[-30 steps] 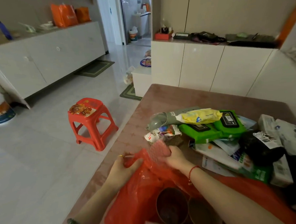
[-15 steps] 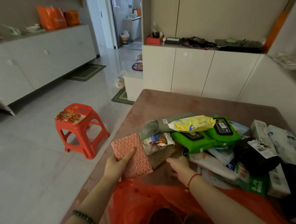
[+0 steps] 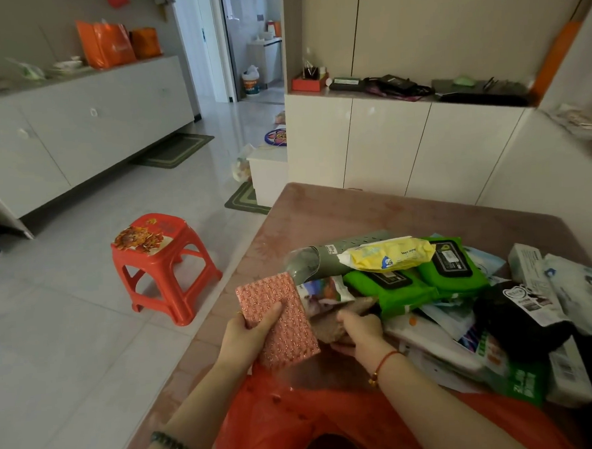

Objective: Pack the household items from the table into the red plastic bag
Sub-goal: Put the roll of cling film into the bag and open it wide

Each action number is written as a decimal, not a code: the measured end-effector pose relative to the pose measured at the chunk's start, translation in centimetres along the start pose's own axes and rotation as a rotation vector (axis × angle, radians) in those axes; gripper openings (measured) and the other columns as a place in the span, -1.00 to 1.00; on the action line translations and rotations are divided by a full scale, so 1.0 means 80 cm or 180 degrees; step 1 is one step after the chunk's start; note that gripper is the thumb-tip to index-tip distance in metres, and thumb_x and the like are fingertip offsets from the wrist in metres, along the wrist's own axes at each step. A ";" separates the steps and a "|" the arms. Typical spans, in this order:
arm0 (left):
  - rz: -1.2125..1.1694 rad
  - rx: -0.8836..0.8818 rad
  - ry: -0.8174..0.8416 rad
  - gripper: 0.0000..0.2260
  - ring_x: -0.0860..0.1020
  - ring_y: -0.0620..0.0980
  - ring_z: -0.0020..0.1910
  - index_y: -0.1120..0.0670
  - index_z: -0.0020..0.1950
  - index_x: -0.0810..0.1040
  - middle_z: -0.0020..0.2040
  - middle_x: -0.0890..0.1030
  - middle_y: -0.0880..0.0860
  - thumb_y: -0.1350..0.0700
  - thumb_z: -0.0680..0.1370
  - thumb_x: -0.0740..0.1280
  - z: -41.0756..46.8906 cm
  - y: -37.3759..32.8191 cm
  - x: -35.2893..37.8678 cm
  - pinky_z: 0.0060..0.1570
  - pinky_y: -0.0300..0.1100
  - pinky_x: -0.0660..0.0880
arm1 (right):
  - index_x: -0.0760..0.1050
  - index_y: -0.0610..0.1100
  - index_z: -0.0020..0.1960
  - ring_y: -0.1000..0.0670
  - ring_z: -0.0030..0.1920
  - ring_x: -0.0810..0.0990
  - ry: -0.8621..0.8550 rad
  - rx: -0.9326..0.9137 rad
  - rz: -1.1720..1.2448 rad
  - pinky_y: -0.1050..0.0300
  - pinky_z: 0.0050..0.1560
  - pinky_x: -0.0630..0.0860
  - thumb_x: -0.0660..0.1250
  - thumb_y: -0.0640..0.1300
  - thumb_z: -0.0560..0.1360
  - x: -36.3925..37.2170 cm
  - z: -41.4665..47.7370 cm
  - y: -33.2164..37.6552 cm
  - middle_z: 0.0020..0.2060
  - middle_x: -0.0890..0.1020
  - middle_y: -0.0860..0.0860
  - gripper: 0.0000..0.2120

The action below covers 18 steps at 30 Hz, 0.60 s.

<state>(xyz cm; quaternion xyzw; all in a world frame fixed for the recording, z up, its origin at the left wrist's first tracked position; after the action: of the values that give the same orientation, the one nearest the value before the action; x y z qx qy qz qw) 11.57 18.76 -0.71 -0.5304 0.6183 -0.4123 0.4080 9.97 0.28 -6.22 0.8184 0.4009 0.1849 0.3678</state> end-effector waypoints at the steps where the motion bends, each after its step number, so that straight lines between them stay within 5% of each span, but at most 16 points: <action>1: 0.0101 0.0101 -0.0062 -0.58 0.63 0.05 -0.08 0.21 0.11 0.48 -0.03 0.64 0.10 -0.02 0.40 0.43 -0.003 -0.007 0.001 -0.09 -0.10 0.59 | 0.37 -0.28 0.25 -0.18 -0.05 0.58 0.0085 0.0009 0.0231 0.08 -0.45 0.51 0.29 -0.27 0.47 -0.012 -0.017 0.004 0.10 0.56 -0.25 -0.65; 4: 0.0458 0.0680 -0.0295 -0.61 0.55 -0.04 -0.04 0.14 0.14 0.40 0.02 0.55 -0.01 -0.01 0.43 0.41 -0.027 -0.043 0.011 -0.03 -0.18 0.48 | 0.40 -0.22 0.23 -0.13 -0.12 0.57 0.0279 -0.0107 0.0649 0.07 -0.35 0.51 0.26 -0.27 0.50 -0.058 -0.085 0.012 -0.03 0.58 -0.16 -0.70; 8: 0.0587 0.1441 -0.0064 -0.68 0.51 -0.30 -0.15 0.08 0.15 0.36 -0.06 0.52 -0.15 0.07 0.47 0.37 -0.078 -0.087 0.039 -0.20 -0.57 0.42 | 0.49 -0.12 0.08 -0.08 -0.08 0.63 0.0734 -0.0984 0.1084 0.01 -0.15 0.53 0.27 -0.32 0.49 -0.114 -0.190 0.023 -0.09 0.67 -0.08 -0.80; 12: 0.0219 0.1101 0.0877 -0.76 0.58 -0.27 -0.11 -0.06 0.02 0.45 -0.04 0.59 -0.10 -0.13 0.43 0.28 -0.154 -0.090 0.085 -0.09 -0.41 0.49 | 0.51 0.05 0.09 0.04 0.03 0.65 0.0834 -0.1911 0.0287 0.09 0.05 0.57 0.35 -0.23 0.45 -0.147 -0.250 0.017 -0.01 0.68 0.02 -0.72; 16: 0.0078 0.0937 0.1383 -0.69 0.61 -0.29 -0.10 0.04 0.14 0.45 0.02 0.62 -0.06 0.11 0.43 0.39 -0.214 -0.066 0.114 -0.03 -0.39 0.54 | 0.42 0.20 0.10 0.10 0.17 0.53 0.0095 -0.2724 -0.0859 0.17 0.12 0.50 0.42 0.03 0.32 -0.179 -0.273 -0.001 0.14 0.55 0.09 -0.62; 18: 0.0072 0.0797 0.1487 -0.61 0.62 -0.30 -0.10 0.05 0.20 0.41 0.02 0.63 -0.07 0.16 0.42 0.42 -0.230 -0.050 0.118 -0.08 -0.41 0.55 | 0.33 0.21 0.18 0.26 0.14 0.52 0.0407 -0.2631 -0.0778 0.25 0.09 0.51 0.47 -0.09 0.35 -0.195 -0.277 -0.016 0.15 0.52 0.19 -0.50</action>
<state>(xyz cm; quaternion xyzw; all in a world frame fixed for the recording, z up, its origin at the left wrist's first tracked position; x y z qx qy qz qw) -5.49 10.45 8.48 -0.3593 0.6457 -0.5923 0.3213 -13.46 -1.52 7.32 0.5358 0.4092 0.3352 0.6581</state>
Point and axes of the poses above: each hand's wrist, its own z-axis towards the middle knuckle, its own x-axis out of the palm, y = z × x, the point moved 2 cm from there along z, towards the middle knuckle
